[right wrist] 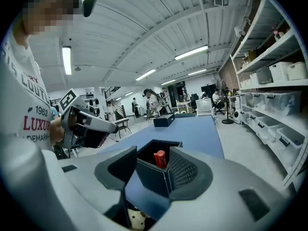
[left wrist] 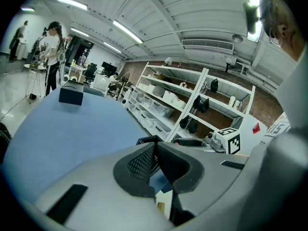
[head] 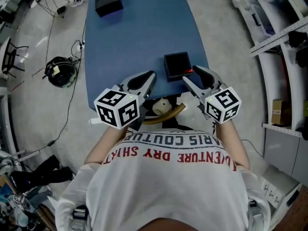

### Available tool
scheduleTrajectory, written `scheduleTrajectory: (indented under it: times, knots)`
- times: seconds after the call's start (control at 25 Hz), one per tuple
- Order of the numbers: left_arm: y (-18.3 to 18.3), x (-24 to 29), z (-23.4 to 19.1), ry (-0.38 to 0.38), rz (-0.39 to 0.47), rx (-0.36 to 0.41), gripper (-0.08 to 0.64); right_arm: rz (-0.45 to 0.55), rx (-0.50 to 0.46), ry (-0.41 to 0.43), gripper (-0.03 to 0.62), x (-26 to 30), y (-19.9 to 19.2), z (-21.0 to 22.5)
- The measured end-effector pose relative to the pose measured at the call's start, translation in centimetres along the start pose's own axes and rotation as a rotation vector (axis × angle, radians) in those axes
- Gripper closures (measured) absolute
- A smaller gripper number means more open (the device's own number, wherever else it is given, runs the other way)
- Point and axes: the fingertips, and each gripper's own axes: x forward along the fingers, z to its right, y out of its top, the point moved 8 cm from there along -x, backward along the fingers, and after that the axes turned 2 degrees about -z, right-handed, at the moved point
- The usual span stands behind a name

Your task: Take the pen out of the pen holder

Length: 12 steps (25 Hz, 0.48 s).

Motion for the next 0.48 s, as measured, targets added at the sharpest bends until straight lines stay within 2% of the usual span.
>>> scheduleTrajectory:
  times: [0.48]
  knots:
    - [-0.15, 0.27, -1.07, 0.018, 0.001, -0.021, 0.522, -0.013, -0.004, 0.009, 0.453, 1.05, -0.25, 0.42]
